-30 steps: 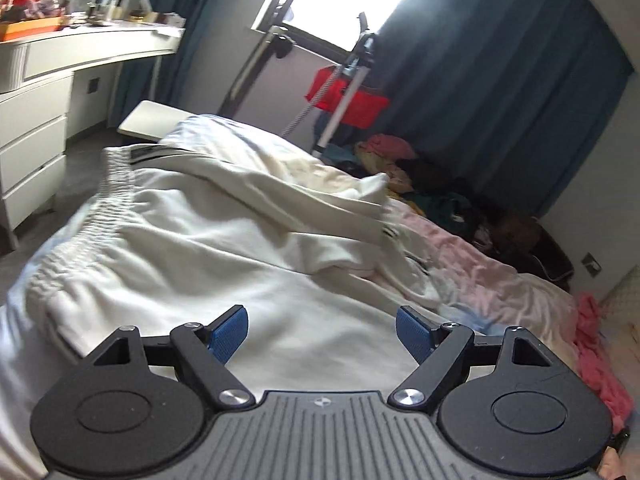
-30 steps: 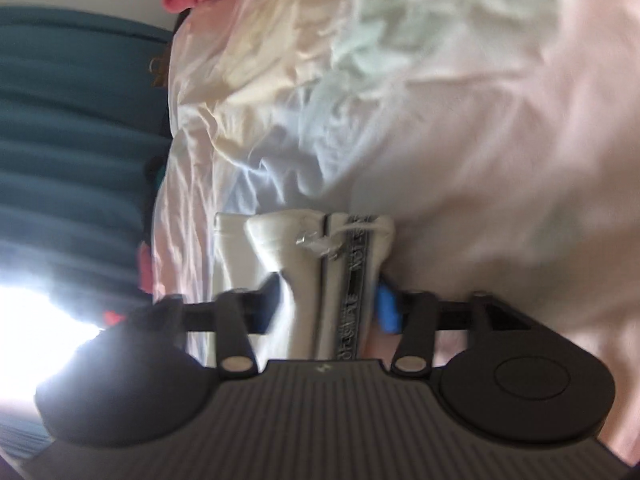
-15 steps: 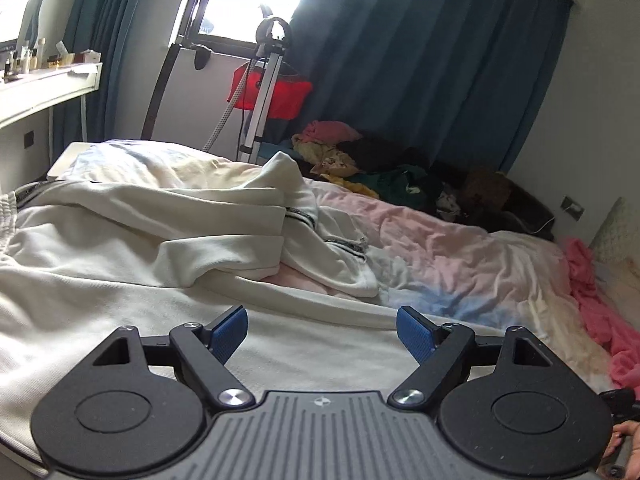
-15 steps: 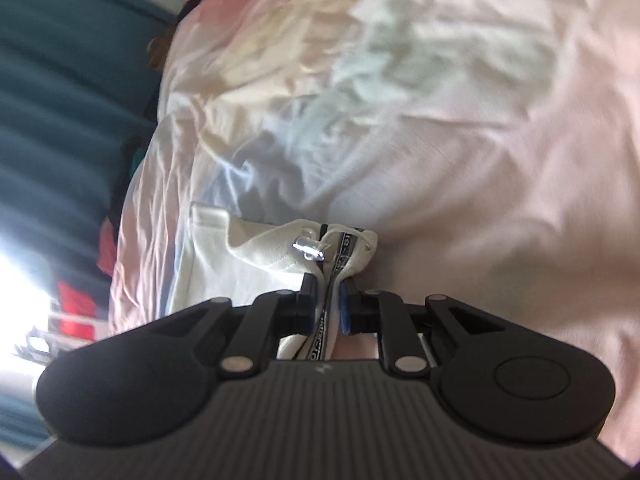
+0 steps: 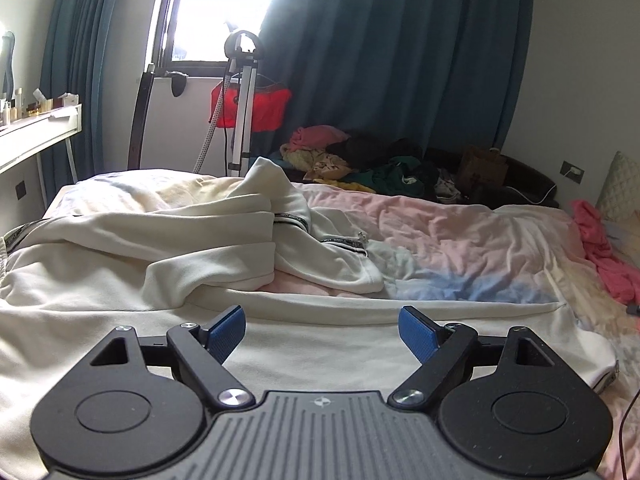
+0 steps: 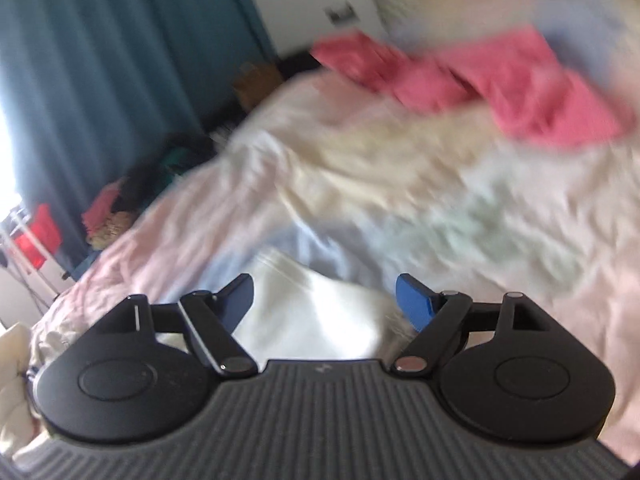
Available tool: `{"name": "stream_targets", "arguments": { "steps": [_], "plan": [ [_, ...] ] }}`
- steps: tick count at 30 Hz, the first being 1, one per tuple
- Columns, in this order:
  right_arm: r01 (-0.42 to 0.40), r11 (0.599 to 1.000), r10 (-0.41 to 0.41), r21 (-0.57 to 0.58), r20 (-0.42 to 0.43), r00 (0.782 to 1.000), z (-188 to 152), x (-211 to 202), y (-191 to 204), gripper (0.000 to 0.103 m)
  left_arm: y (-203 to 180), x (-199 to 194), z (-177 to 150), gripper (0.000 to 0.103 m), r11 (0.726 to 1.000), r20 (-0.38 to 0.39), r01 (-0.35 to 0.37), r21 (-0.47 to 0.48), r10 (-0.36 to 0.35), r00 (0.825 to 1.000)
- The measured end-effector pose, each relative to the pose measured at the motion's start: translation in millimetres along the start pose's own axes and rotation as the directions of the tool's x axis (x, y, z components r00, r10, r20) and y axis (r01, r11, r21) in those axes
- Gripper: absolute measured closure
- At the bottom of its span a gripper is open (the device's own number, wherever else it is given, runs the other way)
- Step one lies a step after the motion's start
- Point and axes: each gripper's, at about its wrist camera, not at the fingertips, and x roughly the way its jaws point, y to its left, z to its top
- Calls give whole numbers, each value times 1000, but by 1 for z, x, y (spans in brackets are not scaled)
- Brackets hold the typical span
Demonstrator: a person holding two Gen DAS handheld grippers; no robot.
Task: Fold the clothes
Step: 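Release the waistband and seam and lift both tools away from the sweatpants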
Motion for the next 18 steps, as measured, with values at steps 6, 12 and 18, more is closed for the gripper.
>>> {"name": "stream_targets", "arguments": {
  "steps": [6,12,18],
  "plan": [
    [-207,967,211,-148,10,977,-21,-37,68,23,-2,-9,-3,18,1000,42,-23,8,23,999],
    [-424,863,419,-275,-81,905,-64,-71,124,23,-8,-27,-15,18,997,94,-61,37,57,994],
    [-531,773,506,-348,-166,846,-109,-95,155,23,-20,-47,-38,18,995,130,-83,62,74,989]
  ]
}}
